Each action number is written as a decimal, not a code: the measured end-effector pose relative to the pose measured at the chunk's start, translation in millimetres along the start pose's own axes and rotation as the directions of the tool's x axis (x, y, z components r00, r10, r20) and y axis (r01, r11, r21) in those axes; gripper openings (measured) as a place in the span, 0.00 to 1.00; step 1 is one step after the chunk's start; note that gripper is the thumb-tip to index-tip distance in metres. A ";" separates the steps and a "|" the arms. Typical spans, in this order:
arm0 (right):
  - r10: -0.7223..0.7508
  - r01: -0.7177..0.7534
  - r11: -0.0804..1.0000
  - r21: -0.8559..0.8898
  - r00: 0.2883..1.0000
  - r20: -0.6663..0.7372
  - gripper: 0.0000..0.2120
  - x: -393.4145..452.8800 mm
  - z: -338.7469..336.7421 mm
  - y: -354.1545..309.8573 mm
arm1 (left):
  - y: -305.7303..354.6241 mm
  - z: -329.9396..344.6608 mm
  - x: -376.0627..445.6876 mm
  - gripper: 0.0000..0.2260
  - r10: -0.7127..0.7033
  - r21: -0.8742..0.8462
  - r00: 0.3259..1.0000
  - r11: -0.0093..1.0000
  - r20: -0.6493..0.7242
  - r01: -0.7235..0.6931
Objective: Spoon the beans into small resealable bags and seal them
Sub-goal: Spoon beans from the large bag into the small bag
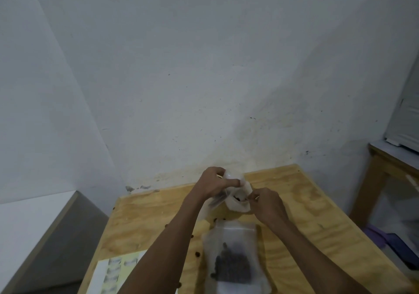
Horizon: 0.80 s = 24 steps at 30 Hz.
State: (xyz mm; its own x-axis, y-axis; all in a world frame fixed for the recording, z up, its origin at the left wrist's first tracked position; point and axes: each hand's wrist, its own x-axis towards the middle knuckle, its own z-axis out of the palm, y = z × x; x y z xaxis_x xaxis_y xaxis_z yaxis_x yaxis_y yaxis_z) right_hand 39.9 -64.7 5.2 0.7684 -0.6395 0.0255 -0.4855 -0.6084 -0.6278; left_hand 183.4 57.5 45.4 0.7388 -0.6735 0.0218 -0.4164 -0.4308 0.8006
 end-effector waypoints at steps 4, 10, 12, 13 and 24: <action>0.014 -0.020 0.992 0.129 0.999 0.044 0.12 5.9 6.9 7.6 | 11.8 2.9 2.1 0.29 0.042 -0.064 0.999 0.997 -0.017 -0.043; 0.135 -0.151 0.914 0.376 0.989 0.068 0.12 9.8 8.9 11.2 | 12.1 0.7 3.9 0.20 0.054 0.019 0.998 0.998 0.017 -0.054; 0.177 -0.194 0.884 0.425 0.981 0.079 0.12 8.8 7.6 10.9 | 7.9 -3.2 3.5 0.27 0.037 0.076 0.999 0.996 0.029 -0.039; 0.194 -0.212 0.873 0.440 0.977 0.086 0.12 8.1 6.9 10.2 | 5.2 -5.2 3.2 0.31 0.028 0.111 0.999 0.993 0.035 -0.032; 0.158 -0.150 0.869 0.471 0.987 0.023 0.06 2.7 -8.5 2.9 | -20.9 -14.4 -16.1 0.36 0.017 0.310 0.999 0.950 0.040 -0.028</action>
State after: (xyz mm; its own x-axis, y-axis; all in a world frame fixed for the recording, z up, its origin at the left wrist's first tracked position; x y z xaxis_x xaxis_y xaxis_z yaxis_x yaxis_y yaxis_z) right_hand 37.0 -72.2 10.1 0.6911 -0.7169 -0.0921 -0.3409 -0.2110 -0.9161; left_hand 187.8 86.0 37.0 0.7099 -0.7043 0.0110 -0.5810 -0.5767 0.5743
